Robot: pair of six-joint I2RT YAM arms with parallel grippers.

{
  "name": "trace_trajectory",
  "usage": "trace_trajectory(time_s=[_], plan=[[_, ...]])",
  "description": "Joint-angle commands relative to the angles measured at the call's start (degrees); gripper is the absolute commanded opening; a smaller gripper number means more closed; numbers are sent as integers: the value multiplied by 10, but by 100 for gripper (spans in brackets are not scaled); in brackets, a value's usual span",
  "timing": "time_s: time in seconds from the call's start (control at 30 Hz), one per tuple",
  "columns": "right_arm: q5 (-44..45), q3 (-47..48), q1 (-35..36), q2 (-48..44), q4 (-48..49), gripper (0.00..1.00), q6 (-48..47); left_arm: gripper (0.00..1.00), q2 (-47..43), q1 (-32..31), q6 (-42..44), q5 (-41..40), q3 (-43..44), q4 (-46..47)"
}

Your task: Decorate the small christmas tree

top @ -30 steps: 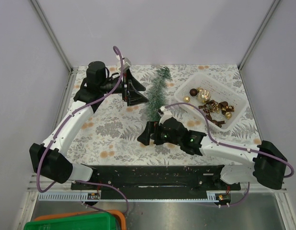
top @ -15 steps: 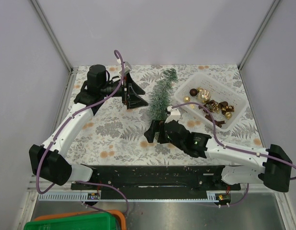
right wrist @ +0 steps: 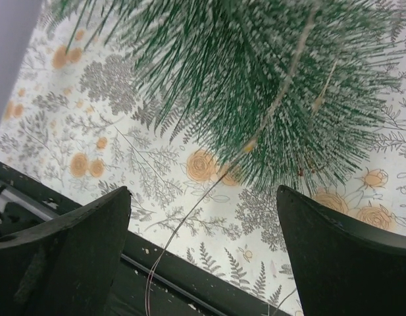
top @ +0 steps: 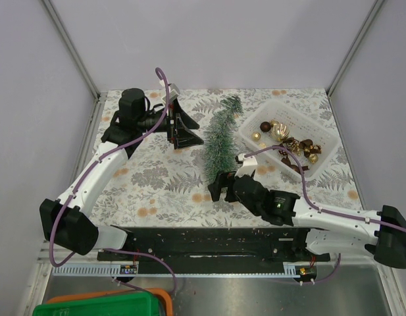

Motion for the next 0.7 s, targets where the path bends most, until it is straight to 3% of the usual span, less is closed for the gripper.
trace_trajectory(time_s=[0.0,0.23,0.47,0.67], plan=[[100,48,51,10,-68,99,14,93,-21,2,9,0,1,21],[237,128,113,7,-269,99,85,93,-19,2,23,-11,8,9],[281,246,118,83,-518,99,178,93,-8,2,31,-27,14,7],[271,283,126,118,-565,99,177,94,-1,2,36,-23,20,11]])
